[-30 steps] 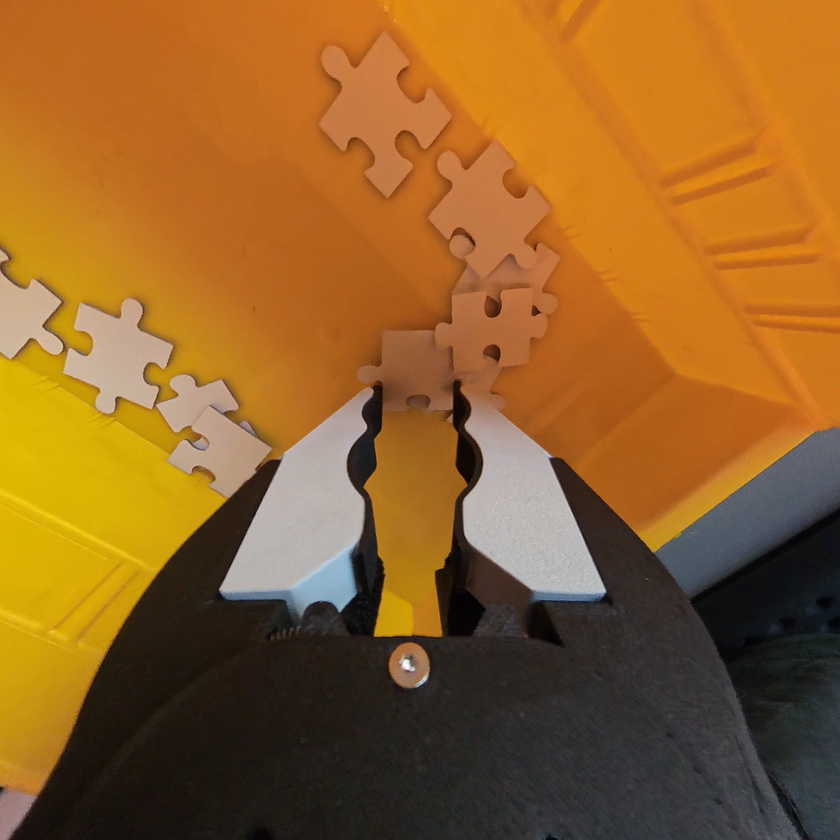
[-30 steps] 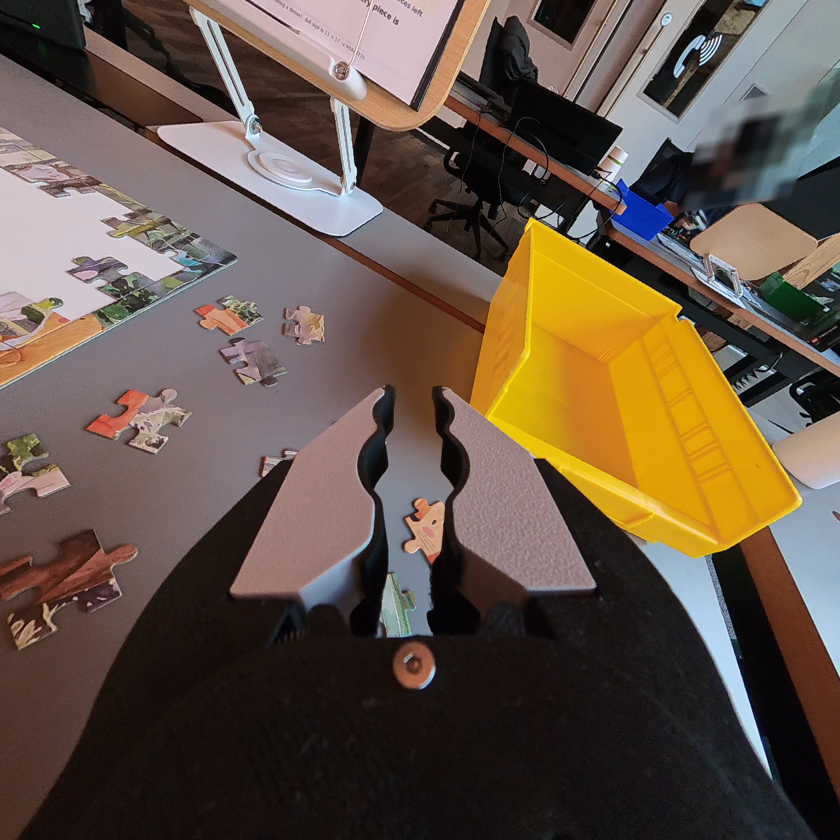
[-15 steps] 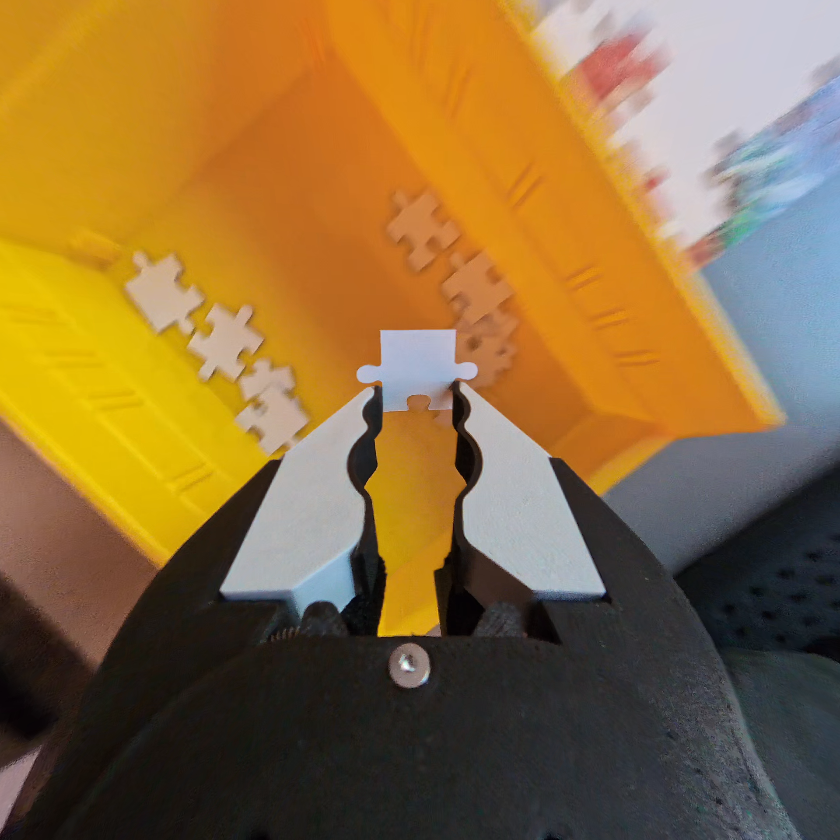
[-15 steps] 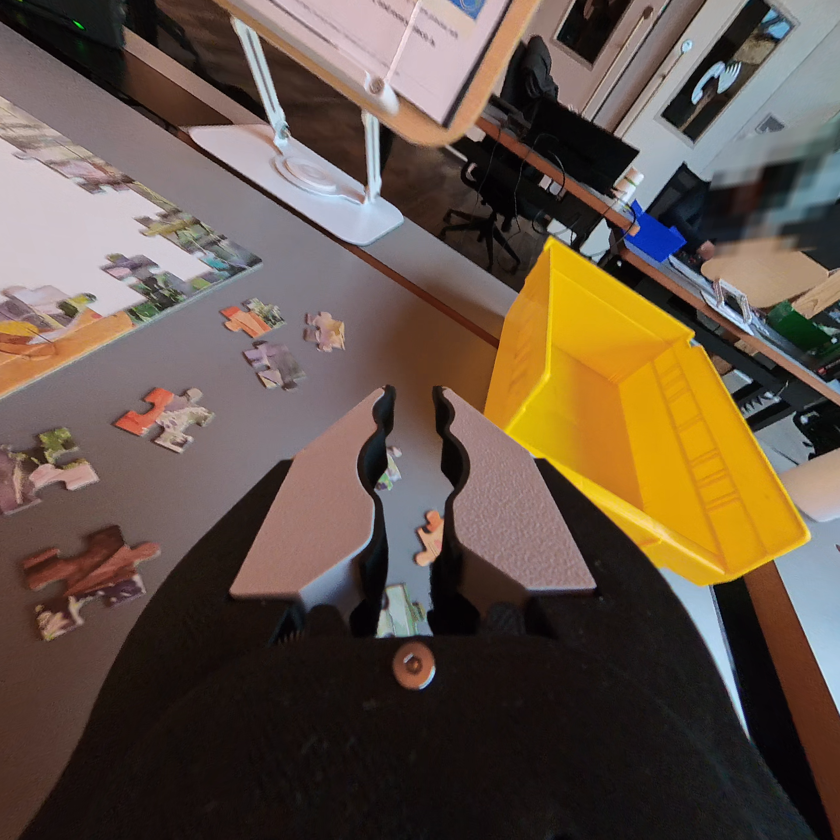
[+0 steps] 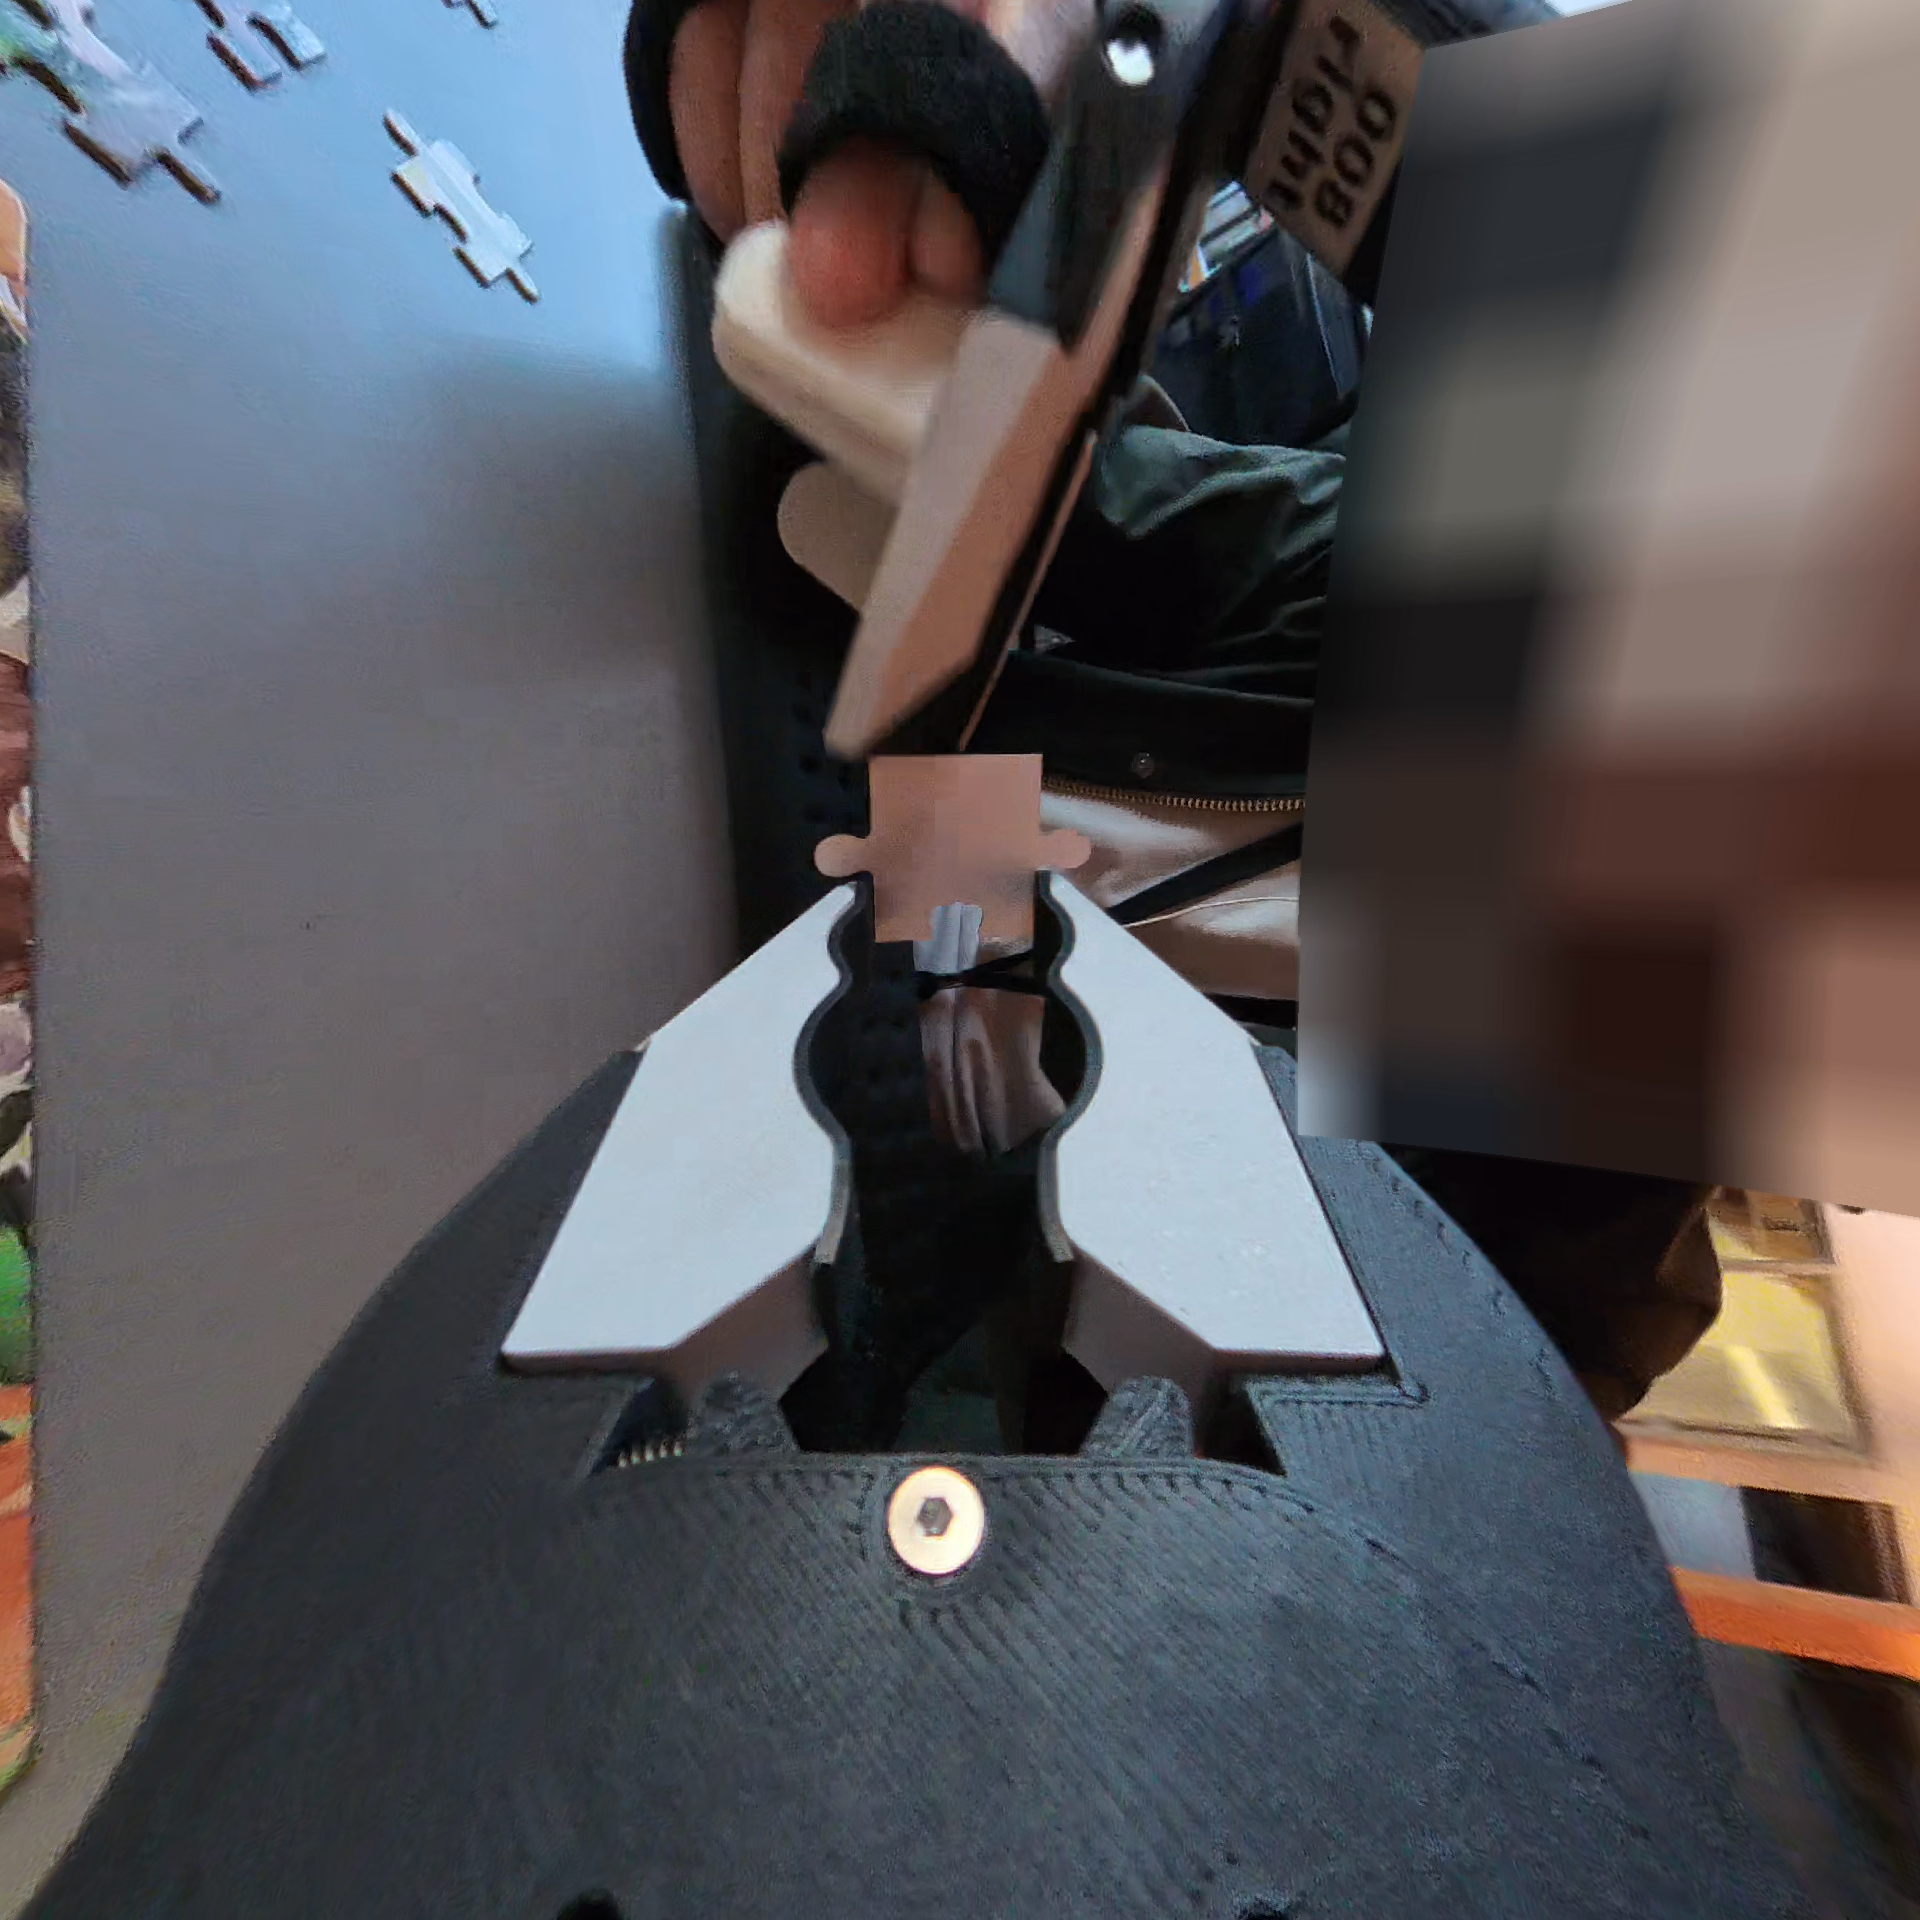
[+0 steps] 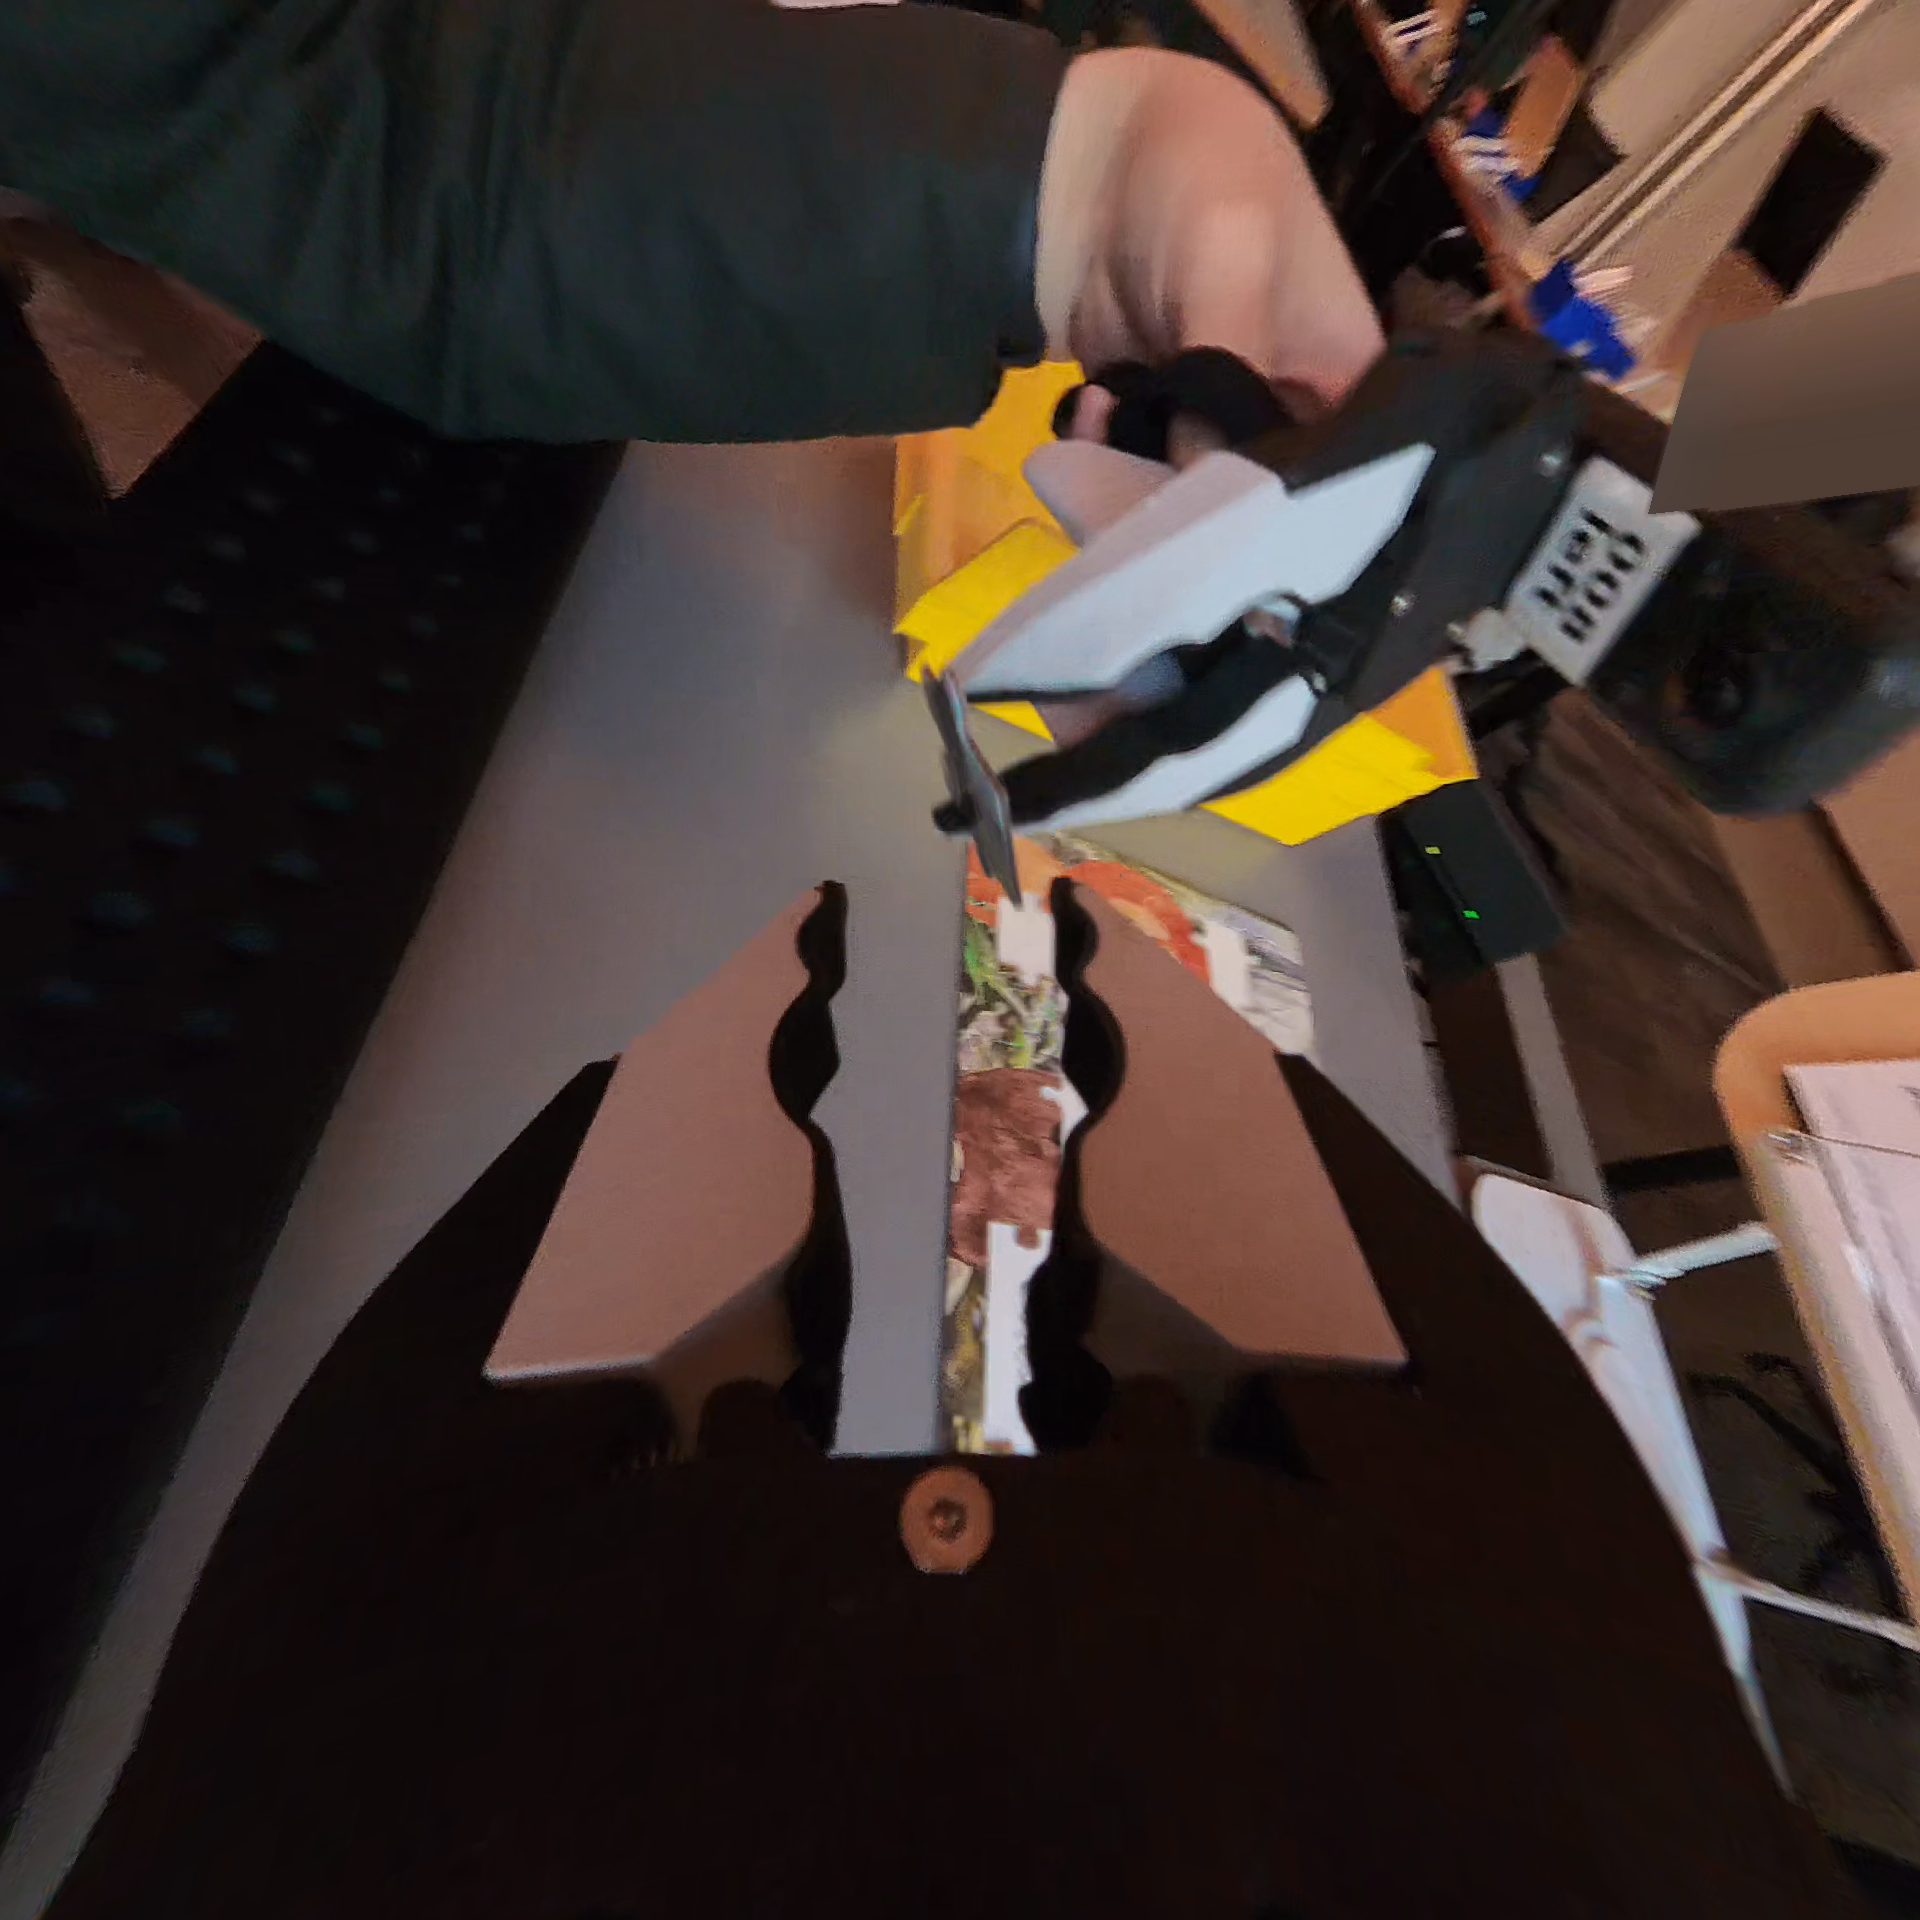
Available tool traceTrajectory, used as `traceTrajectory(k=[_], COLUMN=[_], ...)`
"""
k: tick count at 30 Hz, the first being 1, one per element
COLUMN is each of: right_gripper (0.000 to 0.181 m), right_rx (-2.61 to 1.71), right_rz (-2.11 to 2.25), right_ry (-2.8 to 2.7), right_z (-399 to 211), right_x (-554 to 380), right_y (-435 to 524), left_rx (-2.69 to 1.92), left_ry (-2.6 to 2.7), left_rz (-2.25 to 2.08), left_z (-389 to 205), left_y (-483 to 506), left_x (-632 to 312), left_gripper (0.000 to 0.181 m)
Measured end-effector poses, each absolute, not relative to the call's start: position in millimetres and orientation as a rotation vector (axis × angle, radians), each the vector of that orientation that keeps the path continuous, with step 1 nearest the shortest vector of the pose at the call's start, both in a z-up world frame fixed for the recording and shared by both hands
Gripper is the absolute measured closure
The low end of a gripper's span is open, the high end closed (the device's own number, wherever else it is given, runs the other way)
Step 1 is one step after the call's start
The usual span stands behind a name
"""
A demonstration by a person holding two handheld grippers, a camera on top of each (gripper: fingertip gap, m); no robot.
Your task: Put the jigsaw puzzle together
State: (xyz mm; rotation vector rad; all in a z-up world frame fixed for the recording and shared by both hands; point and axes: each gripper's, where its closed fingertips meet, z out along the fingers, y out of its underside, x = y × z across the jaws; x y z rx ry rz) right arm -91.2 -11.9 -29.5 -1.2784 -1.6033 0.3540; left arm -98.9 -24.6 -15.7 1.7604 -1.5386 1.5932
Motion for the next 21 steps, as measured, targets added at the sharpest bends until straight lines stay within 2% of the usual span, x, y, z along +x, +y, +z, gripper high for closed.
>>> traceTrajectory(k=[2, 3, 6, 12, 19, 21], right_gripper=[0.174, 0.178, 0.181, 0.181, 0.181, 0.181], right_rx=[-1.302, -1.326, -1.422, -1.538, -1.535, -1.563], right_rz=[0.433, 0.459, 0.711, 1.545, 1.648, 1.633], right_ry=[-1.631, -1.599, -1.418, -0.733, -0.557, -0.546], right_z=[-42.7, -45.1, -41.0, -5.8, -5.4, -10.9], right_x=[-92.3, -90.3, -81.8, -55.2, -41.0, -41.6], right_y=[-17.5, -15.2, -8.9, 26.1, 41.3, 43.9], left_rx=[1.769, 1.768, 1.78, 1.989, 2.016, 1.998], left_ry=[-1.492, -1.479, -1.409, -1.38, -1.406, -1.392], left_rz=[1.57, 1.549, 1.669, 1.933, 1.992, 2.05], left_z=[-24.7, -28.4, -17.7, -1.6, -3.5, -0.5], left_y=[-24.6, -25.6, -15.5, 35.2, 39.2, 42.0], left_x=[-89.8, -88.5, -76.8, -61.4, -41.5, -37.4], left_gripper=[0.153, 0.153, 0.152, 0.145, 0.159, 0.175])
